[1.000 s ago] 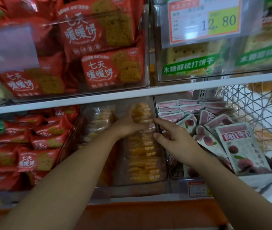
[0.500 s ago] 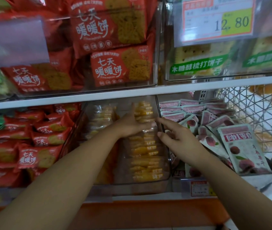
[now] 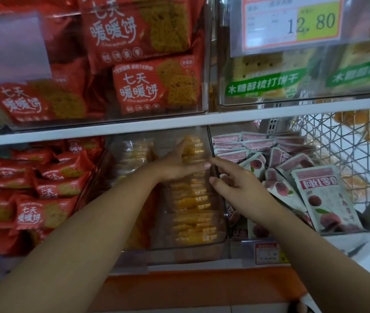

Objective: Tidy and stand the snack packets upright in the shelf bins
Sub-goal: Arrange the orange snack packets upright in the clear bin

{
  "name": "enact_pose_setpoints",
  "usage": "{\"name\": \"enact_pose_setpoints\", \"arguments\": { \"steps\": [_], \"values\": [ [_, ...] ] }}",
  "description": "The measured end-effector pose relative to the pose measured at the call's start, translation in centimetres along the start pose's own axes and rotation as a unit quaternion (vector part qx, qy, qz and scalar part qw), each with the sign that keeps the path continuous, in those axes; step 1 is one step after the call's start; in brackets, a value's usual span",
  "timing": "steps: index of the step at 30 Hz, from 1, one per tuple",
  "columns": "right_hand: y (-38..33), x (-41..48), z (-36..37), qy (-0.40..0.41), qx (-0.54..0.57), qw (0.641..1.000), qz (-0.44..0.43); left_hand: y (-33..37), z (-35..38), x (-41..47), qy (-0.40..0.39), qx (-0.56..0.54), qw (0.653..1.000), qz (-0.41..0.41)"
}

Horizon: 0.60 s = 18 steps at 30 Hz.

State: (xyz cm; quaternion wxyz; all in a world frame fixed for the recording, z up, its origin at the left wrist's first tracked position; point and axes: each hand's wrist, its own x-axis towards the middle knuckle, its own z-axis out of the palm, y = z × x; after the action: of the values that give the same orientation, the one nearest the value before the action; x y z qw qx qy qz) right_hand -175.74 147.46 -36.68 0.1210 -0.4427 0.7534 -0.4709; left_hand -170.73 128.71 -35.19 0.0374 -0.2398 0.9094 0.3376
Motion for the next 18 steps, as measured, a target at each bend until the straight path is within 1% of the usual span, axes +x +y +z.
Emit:
{"name": "enact_pose_setpoints", "arguments": {
  "steps": [3,5,7,9,11,12,14,18],
  "values": [
    [0.1,-0.1,0.0,-0.008,0.006,1.000,0.002,0.0,-0.3,-0.9,0.020,-0.001,1.000,-0.002],
    [0.1,-0.2,0.1,-0.012,0.004,1.000,0.001,0.2,-0.7,-2.2,0.069,0.015,0.997,0.013],
    [-0.3,-0.6,0.2,-0.003,-0.006,1.000,0.004,0.7,-1.2,-4.2,0.128,0.049,0.989,0.054],
    [-1.0,-1.6,0.2,0.018,-0.033,0.999,-0.013,1.0,-1.2,-7.3,0.169,0.074,0.979,0.088],
    [-1.9,-3.4,0.2,0.032,-0.078,0.995,-0.050,0.5,-0.5,-10.7,0.190,0.060,0.976,0.086],
    [-2.1,-4.5,0.3,0.028,-0.105,0.992,-0.071,0.3,0.1,-12.3,0.194,0.042,0.977,0.084],
    [-2.2,-6.6,0.8,0.006,-0.171,0.980,-0.104,0.2,2.0,-15.2,0.175,0.018,0.981,0.077],
    [-1.1,-9.0,1.6,-0.027,-0.322,0.934,-0.153,0.8,5.7,-16.8,0.108,0.033,0.993,0.033]
  ]
}}
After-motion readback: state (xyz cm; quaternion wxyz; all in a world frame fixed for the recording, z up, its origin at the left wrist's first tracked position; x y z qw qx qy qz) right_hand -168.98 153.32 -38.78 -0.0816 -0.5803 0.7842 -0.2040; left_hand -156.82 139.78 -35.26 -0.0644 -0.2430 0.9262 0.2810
